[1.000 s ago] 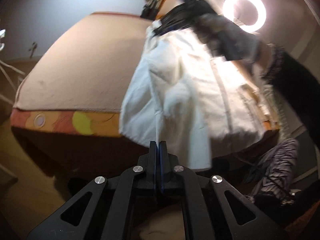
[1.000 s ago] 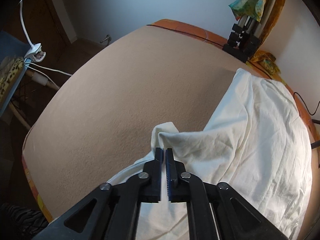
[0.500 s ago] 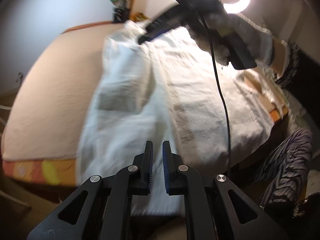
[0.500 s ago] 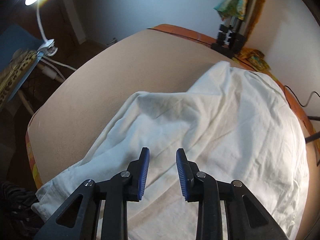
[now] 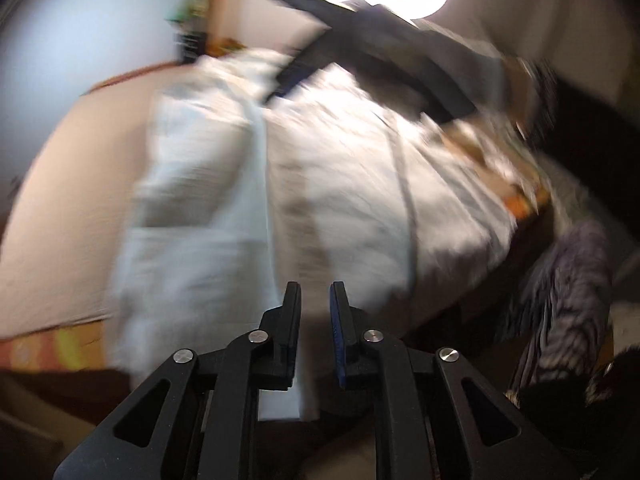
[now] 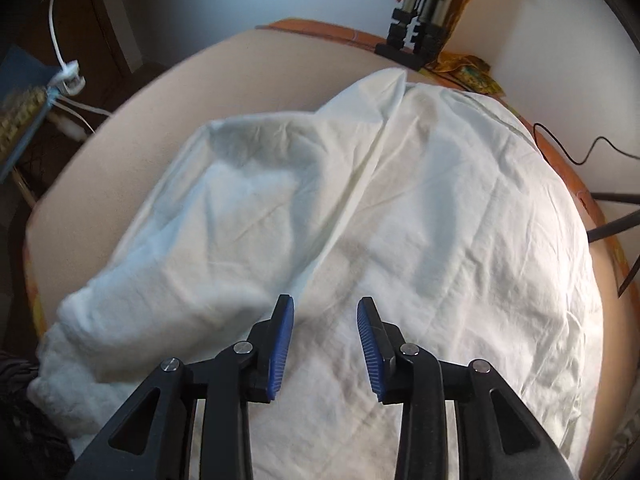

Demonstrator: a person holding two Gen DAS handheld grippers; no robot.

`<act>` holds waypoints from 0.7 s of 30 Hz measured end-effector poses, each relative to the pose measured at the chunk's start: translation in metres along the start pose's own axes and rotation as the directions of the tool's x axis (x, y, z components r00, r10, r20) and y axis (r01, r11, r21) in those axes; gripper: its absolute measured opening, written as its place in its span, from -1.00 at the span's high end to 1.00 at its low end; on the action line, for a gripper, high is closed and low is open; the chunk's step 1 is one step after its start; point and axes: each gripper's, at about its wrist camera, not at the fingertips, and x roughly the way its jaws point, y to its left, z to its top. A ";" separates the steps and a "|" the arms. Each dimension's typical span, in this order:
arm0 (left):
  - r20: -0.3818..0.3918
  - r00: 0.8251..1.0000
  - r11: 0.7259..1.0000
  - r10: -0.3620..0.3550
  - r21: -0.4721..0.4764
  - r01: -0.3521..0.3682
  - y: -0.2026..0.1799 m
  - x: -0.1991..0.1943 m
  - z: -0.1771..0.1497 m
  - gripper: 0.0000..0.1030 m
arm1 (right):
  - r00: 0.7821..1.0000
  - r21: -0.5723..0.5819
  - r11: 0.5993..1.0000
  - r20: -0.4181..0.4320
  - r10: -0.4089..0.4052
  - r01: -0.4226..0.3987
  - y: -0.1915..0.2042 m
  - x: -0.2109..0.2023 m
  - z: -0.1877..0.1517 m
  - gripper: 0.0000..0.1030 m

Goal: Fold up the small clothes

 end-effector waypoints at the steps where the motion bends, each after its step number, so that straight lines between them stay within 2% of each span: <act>1: 0.024 0.999 0.999 0.030 -0.042 -0.029 0.011 -0.006 0.000 0.32 | 1.000 0.016 1.000 0.018 0.024 -0.024 -0.001 -0.008 0.000 0.19; 2: 0.041 0.997 0.995 0.060 -0.087 -0.057 0.026 -0.013 0.000 0.12 | 0.998 0.028 0.999 0.036 0.045 -0.046 -0.001 -0.014 -0.001 0.13; 3: 0.055 0.994 0.985 0.096 -0.147 -0.087 0.044 -0.021 -0.001 -0.17 | 0.996 0.037 0.997 0.057 0.071 -0.073 0.003 -0.022 -0.001 -0.02; 4: 0.059 0.992 0.977 0.113 -0.191 -0.100 0.058 -0.025 -0.003 -0.18 | 0.993 0.045 0.994 0.072 0.096 -0.099 0.006 -0.027 0.001 -0.12; 6: 0.043 0.990 0.954 0.133 -0.278 -0.116 0.084 -0.027 -0.006 -0.18 | 0.985 0.057 0.987 0.089 0.147 -0.153 0.015 -0.033 0.006 -0.16; 8: 0.020 0.990 0.941 0.142 -0.312 -0.128 0.095 -0.022 -0.011 -0.18 | 0.977 0.062 0.977 0.080 0.200 -0.205 0.028 -0.032 0.014 -0.18; 11: -0.038 0.991 0.937 0.129 -0.322 -0.135 0.100 -0.007 -0.016 -0.18 | 0.972 0.070 0.971 0.060 0.225 -0.229 0.049 -0.022 0.028 -0.28; 13: -0.058 0.990 0.941 0.126 -0.310 -0.138 0.095 0.001 -0.018 -0.18 | 0.976 0.072 0.974 0.048 0.211 -0.214 0.063 -0.015 0.035 -0.32; 17: -0.051 0.994 0.944 0.100 -0.310 -0.111 0.092 0.006 -0.019 -0.11 | 0.981 0.125 0.973 0.017 0.195 -0.196 0.072 0.010 0.063 -0.34; 19: -0.046 0.996 0.944 0.078 -0.319 -0.089 0.092 0.004 -0.019 0.19 | 0.984 0.163 0.970 0.004 0.180 -0.179 0.072 0.022 0.074 -0.34; 20: -0.044 0.996 0.943 0.072 -0.322 -0.082 0.094 0.003 -0.020 0.24 | 0.985 0.182 0.969 -0.004 0.171 -0.168 0.072 0.028 0.080 -0.34; 21: -0.039 0.997 0.943 0.065 -0.323 -0.074 0.094 0.004 -0.021 0.37 | 0.986 0.200 0.967 -0.014 0.166 -0.160 0.072 0.034 0.085 -0.34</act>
